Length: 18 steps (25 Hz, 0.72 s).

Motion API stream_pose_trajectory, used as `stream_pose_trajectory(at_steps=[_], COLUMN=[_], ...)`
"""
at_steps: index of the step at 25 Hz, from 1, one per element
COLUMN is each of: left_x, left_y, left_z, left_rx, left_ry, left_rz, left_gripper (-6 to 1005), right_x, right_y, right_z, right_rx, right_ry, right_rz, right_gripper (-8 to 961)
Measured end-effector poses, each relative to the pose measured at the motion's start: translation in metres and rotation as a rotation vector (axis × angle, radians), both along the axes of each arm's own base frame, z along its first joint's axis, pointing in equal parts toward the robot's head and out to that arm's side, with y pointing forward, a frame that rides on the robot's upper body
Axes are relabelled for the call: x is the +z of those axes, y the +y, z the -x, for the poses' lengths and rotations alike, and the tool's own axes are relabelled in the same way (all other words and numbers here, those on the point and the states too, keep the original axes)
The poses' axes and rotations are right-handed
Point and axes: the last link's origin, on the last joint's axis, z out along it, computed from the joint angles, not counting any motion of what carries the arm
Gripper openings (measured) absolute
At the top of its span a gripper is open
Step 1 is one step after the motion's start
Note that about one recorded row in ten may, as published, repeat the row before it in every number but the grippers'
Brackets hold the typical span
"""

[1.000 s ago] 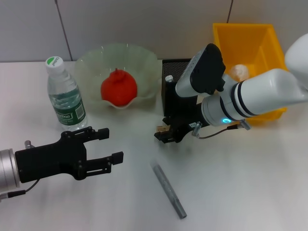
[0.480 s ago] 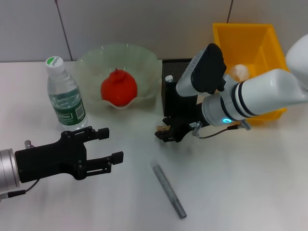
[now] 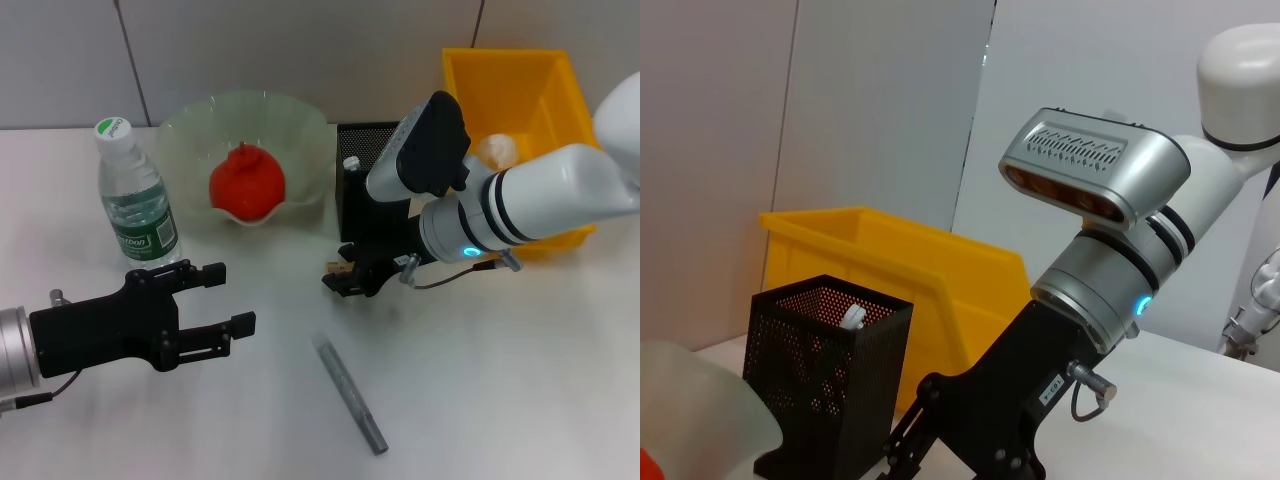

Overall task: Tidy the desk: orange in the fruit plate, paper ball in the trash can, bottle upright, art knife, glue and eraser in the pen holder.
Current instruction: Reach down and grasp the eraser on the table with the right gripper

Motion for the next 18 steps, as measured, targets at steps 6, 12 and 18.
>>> stream_pose_trajectory(at_steps=[6, 12, 18], left_x=[0.0, 0.0001, 0.0002], left_y=[0.0, -0.0002, -0.0001], left_z=[0.0, -0.0003, -0.0004], left_rx=[0.0, -0.001, -0.001], left_ry=[0.0, -0.002, -0.003], left_rz=[0.0, 0.001, 0.001], left_gripper=[796, 796, 796], right_x=[0.0, -0.0002, -0.0003], right_y=[-0.0001, -0.0003, -0.0003], right_z=[-0.0001, -0.0002, -0.0003], right_rx=[0.0, -0.005, -0.006], right_ry=[-0.001, 0.0, -0.001], right_rz=[0.0, 0.001, 0.001], right_gripper=[395, 372, 350])
